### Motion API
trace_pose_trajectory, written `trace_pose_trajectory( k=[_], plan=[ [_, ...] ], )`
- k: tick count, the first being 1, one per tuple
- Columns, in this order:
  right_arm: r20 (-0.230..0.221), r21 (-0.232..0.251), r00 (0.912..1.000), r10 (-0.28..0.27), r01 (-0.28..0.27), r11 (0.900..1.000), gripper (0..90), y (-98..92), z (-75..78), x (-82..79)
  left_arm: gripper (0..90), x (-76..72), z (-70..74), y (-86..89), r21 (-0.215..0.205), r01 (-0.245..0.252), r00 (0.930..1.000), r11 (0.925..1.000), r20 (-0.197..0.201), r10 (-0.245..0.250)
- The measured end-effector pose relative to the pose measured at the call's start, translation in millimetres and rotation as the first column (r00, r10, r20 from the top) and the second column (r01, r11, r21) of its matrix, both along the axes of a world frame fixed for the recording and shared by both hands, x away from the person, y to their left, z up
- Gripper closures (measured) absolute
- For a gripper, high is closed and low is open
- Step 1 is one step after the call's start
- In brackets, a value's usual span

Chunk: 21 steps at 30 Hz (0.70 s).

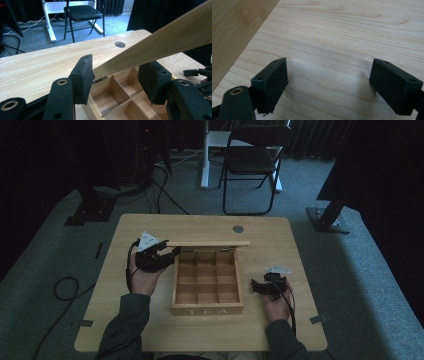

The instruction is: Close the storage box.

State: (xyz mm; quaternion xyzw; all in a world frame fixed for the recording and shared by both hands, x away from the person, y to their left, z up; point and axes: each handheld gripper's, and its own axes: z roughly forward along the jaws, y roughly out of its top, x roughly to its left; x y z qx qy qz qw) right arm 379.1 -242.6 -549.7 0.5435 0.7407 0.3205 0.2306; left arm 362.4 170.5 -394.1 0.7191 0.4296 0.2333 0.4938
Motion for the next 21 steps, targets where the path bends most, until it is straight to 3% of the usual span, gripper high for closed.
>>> trace_pose_trajectory(
  k=[21],
  plan=[
    [0.002, 0.002, 1.0000, -0.003, 0.003, 1.000, 14.7, 0.2, -0.1, 0.1, 45.9, -14.3, -8.9, -0.6, -0.003, 0.011, 0.9999, 0.9999, -0.013, -0.011]
  ],
)
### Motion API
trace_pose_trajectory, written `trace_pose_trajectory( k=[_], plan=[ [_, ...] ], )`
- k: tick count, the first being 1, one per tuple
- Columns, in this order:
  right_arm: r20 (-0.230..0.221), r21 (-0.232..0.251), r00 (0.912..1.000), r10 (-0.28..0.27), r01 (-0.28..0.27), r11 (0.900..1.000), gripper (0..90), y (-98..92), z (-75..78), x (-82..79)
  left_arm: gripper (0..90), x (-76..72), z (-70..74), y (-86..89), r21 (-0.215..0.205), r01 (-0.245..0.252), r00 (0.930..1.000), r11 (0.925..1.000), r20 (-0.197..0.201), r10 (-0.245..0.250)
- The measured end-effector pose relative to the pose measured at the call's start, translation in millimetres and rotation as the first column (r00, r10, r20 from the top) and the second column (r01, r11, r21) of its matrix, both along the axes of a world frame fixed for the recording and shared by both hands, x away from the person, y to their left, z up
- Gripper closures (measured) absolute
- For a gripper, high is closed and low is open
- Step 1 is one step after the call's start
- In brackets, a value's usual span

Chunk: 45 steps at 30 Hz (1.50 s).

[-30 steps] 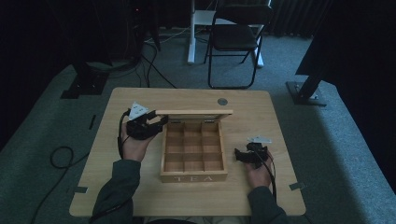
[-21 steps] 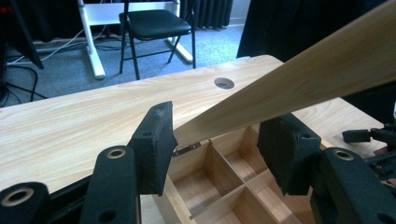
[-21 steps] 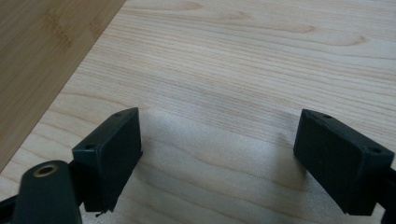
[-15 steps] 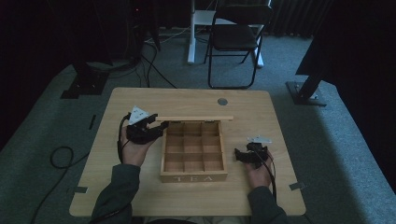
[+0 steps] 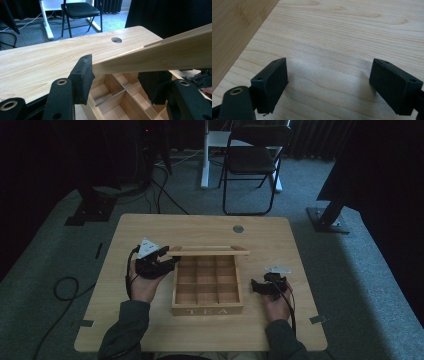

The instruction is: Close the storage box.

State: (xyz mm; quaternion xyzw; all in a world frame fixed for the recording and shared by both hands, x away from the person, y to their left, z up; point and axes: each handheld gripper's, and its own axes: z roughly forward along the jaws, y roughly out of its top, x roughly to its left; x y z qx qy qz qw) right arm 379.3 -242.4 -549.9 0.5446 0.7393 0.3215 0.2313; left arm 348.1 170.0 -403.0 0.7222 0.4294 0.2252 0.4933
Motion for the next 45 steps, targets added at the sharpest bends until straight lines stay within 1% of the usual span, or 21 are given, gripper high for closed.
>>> trace_pose_trajectory(
  k=[7, 18, 23, 30, 37, 40, 45],
  plan=[
    [0.000, -0.001, 1.0000, 0.001, -0.001, 1.000, 14.6, -0.1, 0.0, -0.1, 46.0, -2.4, -1.2, -0.4, 0.002, 0.002, 1.0000, 1.0000, -0.002, -0.002],
    [-0.002, -0.002, 1.0000, 0.002, -0.002, 1.000, 14.6, -0.2, 0.1, -0.1, 46.5, -7.4, -5.2, -0.8, -0.017, 0.012, 0.9998, 0.9998, -0.015, -0.012],
    [-0.004, 0.000, 1.0000, 0.001, -0.001, 1.000, 14.7, 0.0, 0.2, -0.2, 46.7, -9.6, -6.7, -1.8, -0.015, 0.015, 0.9997, 0.9998, -0.018, -0.015],
    [-0.003, -0.001, 1.0000, 0.001, -0.001, 1.000, 14.7, -0.1, 0.2, -0.2, 46.3, -14.0, -7.3, -3.5, -0.004, 0.008, 0.9999, 1.0000, -0.011, -0.008],
    [-0.003, -0.001, 1.0000, 0.001, -0.001, 1.000, 14.7, -0.1, 0.2, -0.2, 45.9, -19.2, -6.7, -4.1, -0.001, 0.009, 0.9999, 1.0000, -0.004, -0.009],
    [-0.003, 0.000, 1.0000, 0.001, -0.001, 1.000, 14.6, -0.1, 0.2, -0.2, 45.6, -21.5, -6.5, -3.8, -0.012, 0.011, 0.9999, 0.9999, 0.000, -0.011],
    [-0.003, 0.000, 1.0000, 0.001, -0.001, 1.000, 14.7, 0.0, 0.2, -0.2, 44.2, -24.0, -6.2, -3.1, -0.018, 0.020, 0.9998, 0.9996, -0.003, -0.020]
  ],
)
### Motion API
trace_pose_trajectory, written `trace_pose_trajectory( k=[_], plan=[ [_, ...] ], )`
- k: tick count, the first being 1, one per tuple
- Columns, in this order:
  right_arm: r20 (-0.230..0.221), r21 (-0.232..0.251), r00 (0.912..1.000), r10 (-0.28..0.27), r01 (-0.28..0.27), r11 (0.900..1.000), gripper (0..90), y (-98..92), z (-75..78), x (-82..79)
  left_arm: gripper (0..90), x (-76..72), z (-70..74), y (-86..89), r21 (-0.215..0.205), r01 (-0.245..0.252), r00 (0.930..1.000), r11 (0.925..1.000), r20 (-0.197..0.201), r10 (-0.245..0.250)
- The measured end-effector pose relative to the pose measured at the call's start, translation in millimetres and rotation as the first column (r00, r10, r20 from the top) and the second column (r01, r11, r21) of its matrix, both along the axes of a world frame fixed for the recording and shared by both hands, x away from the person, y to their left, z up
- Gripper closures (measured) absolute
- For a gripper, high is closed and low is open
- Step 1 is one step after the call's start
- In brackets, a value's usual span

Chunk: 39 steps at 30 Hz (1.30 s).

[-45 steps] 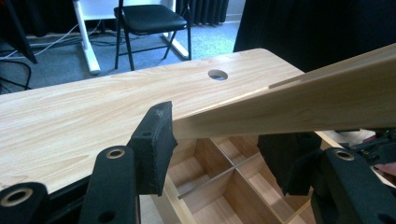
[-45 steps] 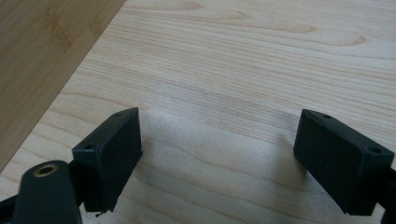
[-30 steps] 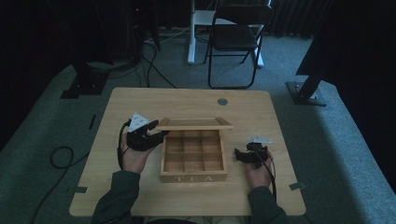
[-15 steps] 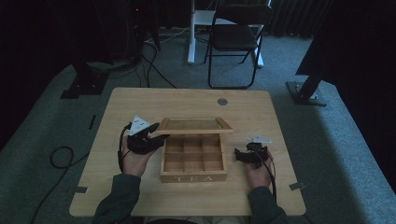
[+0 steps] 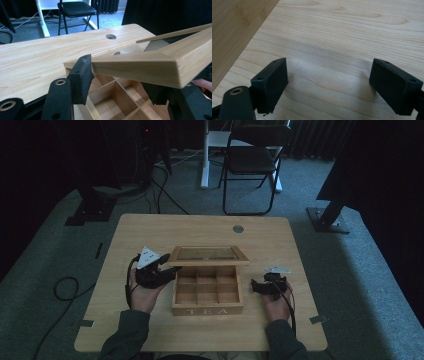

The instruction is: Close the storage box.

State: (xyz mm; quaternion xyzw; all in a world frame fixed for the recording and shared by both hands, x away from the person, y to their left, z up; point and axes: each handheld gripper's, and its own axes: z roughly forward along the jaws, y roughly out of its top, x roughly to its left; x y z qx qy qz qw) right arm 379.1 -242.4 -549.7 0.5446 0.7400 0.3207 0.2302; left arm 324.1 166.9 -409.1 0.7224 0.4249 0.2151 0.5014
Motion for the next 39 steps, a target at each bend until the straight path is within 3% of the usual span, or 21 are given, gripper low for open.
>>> trace_pose_trajectory(
  k=[39],
  plan=[
    [0.000, 0.000, 1.0000, 0.000, 0.000, 1.000, 14.7, 0.1, -0.1, 0.0, 43.7, -15.8, -15.2, 3.2, -0.012, 0.020, 0.9995, 0.9997, -0.024, -0.020]
  ],
)
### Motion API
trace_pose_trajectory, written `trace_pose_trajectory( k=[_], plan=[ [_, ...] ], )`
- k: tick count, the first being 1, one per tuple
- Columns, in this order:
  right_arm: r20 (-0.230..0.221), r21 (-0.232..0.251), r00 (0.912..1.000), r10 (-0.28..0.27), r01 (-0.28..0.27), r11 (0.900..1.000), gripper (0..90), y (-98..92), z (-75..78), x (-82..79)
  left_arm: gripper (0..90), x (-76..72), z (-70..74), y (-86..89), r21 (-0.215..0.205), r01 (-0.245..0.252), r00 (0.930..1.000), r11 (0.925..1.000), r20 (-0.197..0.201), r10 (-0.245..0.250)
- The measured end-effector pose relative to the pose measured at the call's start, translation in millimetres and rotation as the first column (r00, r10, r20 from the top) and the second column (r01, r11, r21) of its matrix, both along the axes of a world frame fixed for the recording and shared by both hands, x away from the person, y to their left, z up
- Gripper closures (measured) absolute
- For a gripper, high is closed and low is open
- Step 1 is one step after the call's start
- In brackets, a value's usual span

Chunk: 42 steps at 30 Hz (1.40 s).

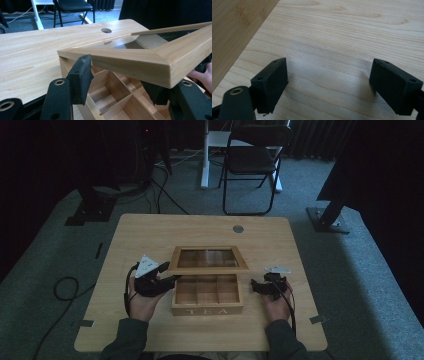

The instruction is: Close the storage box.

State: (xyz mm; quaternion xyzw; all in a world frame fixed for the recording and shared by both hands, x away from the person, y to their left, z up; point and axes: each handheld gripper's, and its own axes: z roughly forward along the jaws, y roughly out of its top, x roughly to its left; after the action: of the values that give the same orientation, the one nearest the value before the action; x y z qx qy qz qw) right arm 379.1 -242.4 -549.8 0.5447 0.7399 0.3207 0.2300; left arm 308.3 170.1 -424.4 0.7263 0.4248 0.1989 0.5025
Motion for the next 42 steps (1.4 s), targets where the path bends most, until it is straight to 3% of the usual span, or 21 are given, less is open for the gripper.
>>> trace_pose_trajectory(
  k=[21, 42],
  plan=[
    [0.000, 0.000, 1.0000, 0.000, 0.000, 1.000, 14.7, 0.0, 0.0, 0.0, 43.5, -6.0, -9.1, 0.0, 0.009, 0.005, 0.9999, 0.9999, -0.016, -0.005],
    [0.001, -0.001, 1.0000, 0.001, -0.001, 1.000, 14.7, -0.1, 0.0, 0.3, 42.6, -11.8, -22.4, 0.9, -0.009, 0.013, 0.9996, 0.9999, -0.026, -0.013]
  ],
)
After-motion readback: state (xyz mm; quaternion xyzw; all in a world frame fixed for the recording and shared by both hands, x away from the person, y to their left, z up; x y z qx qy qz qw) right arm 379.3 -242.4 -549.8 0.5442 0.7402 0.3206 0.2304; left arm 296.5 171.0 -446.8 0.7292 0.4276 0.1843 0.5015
